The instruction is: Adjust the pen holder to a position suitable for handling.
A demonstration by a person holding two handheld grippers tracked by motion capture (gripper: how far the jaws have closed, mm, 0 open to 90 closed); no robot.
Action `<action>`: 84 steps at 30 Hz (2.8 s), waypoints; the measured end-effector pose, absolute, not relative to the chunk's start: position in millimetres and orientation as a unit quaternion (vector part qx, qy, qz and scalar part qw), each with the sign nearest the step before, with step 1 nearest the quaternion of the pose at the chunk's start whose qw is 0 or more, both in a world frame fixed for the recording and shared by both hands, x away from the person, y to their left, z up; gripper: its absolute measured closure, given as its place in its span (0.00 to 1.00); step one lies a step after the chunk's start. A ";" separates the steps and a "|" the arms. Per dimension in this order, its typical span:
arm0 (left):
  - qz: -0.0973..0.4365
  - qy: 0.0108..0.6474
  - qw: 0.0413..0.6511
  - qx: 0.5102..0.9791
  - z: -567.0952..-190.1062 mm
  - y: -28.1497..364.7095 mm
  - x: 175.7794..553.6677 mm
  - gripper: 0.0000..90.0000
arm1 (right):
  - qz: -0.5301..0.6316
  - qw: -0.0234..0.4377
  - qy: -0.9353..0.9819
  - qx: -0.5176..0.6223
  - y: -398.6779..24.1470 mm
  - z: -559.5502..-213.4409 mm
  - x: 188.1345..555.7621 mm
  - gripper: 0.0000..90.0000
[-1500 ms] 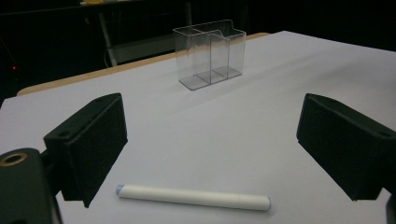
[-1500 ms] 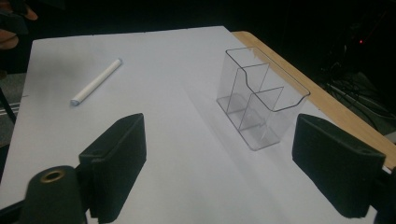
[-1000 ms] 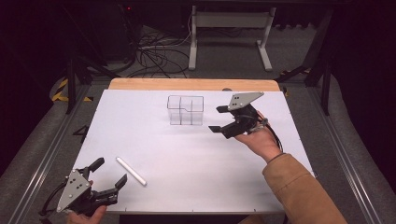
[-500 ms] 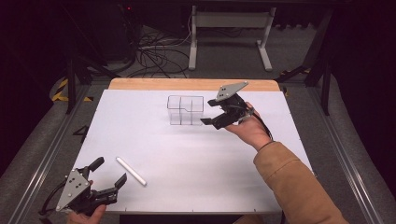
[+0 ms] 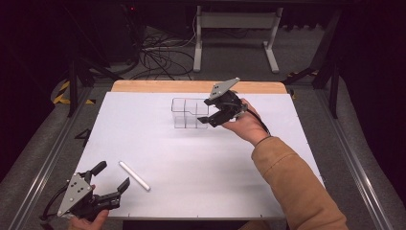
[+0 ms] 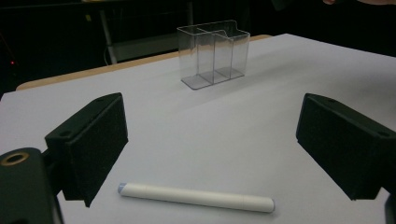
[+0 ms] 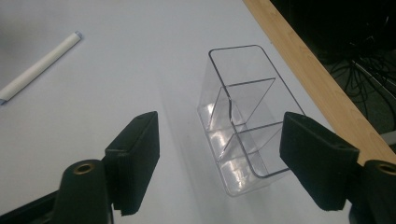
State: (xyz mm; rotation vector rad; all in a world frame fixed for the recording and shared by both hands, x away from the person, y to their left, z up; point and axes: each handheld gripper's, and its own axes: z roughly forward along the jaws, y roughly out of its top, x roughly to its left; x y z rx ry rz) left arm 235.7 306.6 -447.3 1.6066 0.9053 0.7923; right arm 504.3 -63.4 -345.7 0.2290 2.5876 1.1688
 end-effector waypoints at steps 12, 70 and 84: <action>0.332 0.382 0.535 0.676 -447.7 308.2 236.2 0.11 | 0.395 0.133 0.905 0.083 -48.6 -357.3 520.4 0.38; 0.330 0.393 0.534 0.672 -449.0 310.8 237.9 0.12 | 0.297 0.104 0.949 0.012 -39.1 -361.1 496.3 0.97; 0.333 0.394 0.535 0.669 -448.5 310.2 237.0 0.12 | 0.288 0.060 0.956 -0.021 -42.7 -384.3 437.0 0.96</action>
